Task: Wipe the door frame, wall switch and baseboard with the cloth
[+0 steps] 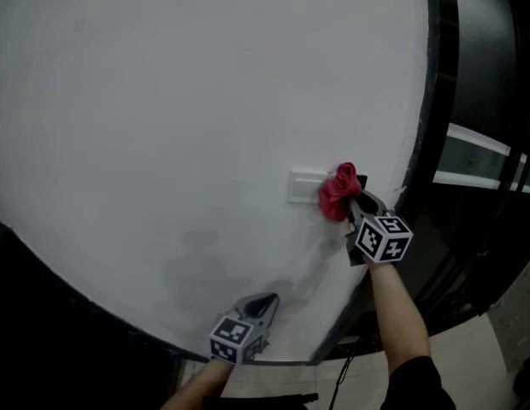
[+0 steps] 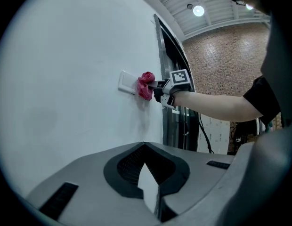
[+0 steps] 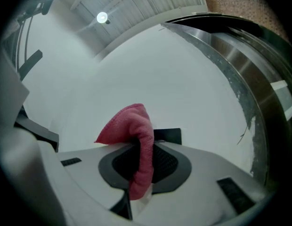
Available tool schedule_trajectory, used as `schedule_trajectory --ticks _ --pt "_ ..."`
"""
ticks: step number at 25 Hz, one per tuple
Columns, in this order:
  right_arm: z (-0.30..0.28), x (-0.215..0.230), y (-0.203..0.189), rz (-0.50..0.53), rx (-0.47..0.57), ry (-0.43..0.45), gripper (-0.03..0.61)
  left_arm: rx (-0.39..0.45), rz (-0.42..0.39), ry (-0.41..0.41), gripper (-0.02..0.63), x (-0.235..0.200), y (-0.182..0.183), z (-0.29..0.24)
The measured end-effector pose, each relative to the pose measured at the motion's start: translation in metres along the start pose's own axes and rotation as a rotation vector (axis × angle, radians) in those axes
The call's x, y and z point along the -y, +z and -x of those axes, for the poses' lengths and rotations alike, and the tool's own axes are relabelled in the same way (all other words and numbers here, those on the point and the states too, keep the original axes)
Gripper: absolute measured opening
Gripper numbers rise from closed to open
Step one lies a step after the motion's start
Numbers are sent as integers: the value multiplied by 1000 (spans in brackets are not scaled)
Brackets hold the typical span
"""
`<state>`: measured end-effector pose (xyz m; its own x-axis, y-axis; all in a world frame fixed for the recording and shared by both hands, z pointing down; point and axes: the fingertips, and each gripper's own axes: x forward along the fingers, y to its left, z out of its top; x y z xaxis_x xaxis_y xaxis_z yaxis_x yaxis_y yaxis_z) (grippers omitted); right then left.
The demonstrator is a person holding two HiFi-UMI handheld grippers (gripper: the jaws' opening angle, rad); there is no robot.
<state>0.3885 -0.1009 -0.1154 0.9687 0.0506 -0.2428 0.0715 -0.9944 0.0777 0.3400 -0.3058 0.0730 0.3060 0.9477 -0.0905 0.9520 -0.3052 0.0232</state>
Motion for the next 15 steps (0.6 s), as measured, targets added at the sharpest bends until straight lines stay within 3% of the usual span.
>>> schedule_trajectory --ticks 15 --pt "23 47 0 68 -18 -66 61 -12 1 -14 -6 9 -4 -10"
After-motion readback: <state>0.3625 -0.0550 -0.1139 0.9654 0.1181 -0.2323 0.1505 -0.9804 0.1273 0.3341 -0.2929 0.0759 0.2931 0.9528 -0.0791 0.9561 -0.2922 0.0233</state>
